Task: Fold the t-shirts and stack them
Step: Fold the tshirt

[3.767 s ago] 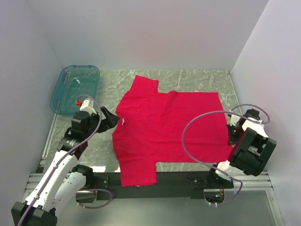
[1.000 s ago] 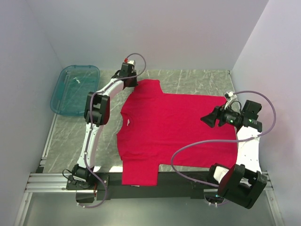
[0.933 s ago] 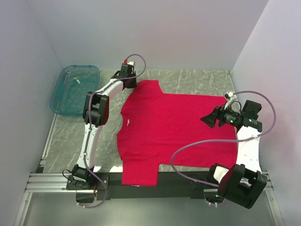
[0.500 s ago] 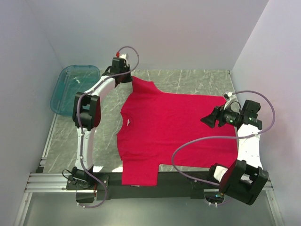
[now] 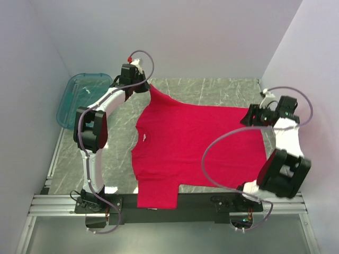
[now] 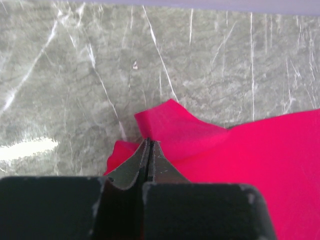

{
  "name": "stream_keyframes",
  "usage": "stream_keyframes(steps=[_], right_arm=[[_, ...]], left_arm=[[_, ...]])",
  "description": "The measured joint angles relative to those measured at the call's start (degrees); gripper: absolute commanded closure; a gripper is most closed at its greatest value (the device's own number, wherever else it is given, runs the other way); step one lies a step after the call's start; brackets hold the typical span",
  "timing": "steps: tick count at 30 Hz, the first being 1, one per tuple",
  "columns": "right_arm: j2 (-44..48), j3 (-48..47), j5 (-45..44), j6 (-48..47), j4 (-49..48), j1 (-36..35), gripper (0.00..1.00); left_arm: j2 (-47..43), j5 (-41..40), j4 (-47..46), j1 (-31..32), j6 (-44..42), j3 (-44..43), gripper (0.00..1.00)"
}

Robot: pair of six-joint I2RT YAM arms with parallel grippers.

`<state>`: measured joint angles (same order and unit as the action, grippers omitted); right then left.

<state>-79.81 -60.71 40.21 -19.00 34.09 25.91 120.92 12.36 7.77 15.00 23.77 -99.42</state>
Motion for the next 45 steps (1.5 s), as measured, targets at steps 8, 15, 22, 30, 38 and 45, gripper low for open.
stream_keyframes(steps=[8,15,22,30,38,45], right_arm=[[-25.9,-21.7,-14.7,4.7,-0.2,-0.3,0.43],[-38.9,-35.3,-21.8,4.6,3.0,-2.1,0.44],[-46.8,-46.0,-24.4,4.6,6.0,-3.8,0.47],[-52.8,-50.1,-26.1,5.2,8.7,-3.9,0.51],[-56.3,-55.5,-27.8,6.0,10.6,-4.0,0.51],[-59.4,-60.2,-28.5,6.2,11.3,-4.0,0.51]], left_arm=[[-0.1,1.4,-1.4,-0.6,1.6,2.5,1.00],[-0.2,1.4,-3.2,-0.7,2.7,2.5,1.00],[-0.1,2.5,-4.2,-0.9,3.4,2.4,0.99],[-0.1,4.2,-4.7,-1.5,4.2,1.4,1.00],[-0.1,5.3,-5.9,-2.1,4.6,1.4,1.00],[-0.1,5.9,-6.3,-2.2,4.6,1.4,1.00]])
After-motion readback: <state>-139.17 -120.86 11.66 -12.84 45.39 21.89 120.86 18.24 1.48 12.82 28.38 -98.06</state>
